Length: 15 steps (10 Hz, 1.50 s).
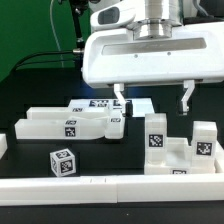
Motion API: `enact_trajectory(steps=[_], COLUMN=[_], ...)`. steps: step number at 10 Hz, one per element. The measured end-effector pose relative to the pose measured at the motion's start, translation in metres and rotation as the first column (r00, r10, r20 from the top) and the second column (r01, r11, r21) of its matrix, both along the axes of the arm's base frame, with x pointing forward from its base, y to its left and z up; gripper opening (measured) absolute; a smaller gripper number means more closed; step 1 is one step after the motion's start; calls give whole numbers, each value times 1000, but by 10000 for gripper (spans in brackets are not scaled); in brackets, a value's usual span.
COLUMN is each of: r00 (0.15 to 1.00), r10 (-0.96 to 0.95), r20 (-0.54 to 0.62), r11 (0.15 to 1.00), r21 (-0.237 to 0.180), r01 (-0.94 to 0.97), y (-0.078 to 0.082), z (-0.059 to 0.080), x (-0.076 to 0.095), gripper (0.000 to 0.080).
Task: Assemble chair
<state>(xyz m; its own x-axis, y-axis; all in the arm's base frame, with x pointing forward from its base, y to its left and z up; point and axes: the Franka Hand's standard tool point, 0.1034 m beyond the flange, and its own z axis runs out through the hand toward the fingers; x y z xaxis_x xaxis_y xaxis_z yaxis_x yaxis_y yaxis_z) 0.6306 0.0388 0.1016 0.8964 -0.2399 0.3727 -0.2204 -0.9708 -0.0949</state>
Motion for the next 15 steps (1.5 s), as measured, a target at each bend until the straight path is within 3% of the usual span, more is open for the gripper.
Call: enact_trajectory(steps=[1, 2, 3, 6, 7, 8, 9, 11, 12, 14, 15], r00=[997, 993, 979, 933, 940, 939, 938, 910, 893, 770, 638], r10=[-14, -18, -10, 17, 6, -21, -37, -199, -256, -498, -649], r20=[-80, -120, -202, -359, -340, -343, -344, -363, -371, -399, -416], r11=[999, 998, 997, 994, 994, 992, 991, 959, 940, 804, 651], r21=[39, 51, 72, 109, 105, 106, 107, 117, 119, 122, 130], r01=[18, 24, 25, 24, 32, 61, 79, 257, 319, 582, 748], y=[1, 2, 4, -1, -2, -2, -2, -1, -1, 3, 6], z=[2, -4, -11, -16, -15, -16, -16, -16, -16, -16, -16], x=[7, 8, 2, -10, -5, -6, -6, -6, -6, -2, 1], gripper=[642, 642, 648, 649, 649, 517, 517, 282, 282, 282, 282])
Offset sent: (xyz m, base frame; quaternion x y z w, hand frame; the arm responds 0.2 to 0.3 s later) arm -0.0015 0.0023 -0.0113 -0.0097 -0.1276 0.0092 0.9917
